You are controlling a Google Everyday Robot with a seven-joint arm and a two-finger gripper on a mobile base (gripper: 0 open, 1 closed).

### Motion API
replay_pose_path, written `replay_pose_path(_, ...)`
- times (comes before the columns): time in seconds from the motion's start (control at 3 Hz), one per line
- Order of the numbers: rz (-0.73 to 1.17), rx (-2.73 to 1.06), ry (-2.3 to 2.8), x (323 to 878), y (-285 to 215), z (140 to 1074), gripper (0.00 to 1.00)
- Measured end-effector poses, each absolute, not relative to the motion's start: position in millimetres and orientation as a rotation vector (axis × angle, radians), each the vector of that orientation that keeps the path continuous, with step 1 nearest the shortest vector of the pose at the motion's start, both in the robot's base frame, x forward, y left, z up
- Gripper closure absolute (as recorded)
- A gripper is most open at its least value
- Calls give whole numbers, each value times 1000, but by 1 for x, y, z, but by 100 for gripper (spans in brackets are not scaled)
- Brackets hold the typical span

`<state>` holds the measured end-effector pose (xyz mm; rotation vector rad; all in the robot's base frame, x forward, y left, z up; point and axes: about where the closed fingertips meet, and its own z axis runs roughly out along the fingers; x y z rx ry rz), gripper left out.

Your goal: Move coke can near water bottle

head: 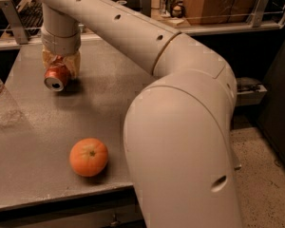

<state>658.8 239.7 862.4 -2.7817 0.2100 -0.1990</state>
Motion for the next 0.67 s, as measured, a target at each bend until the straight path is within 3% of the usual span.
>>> replay_pose_path(0.67, -62, -2721, 146, 631, 267, 869, 100)
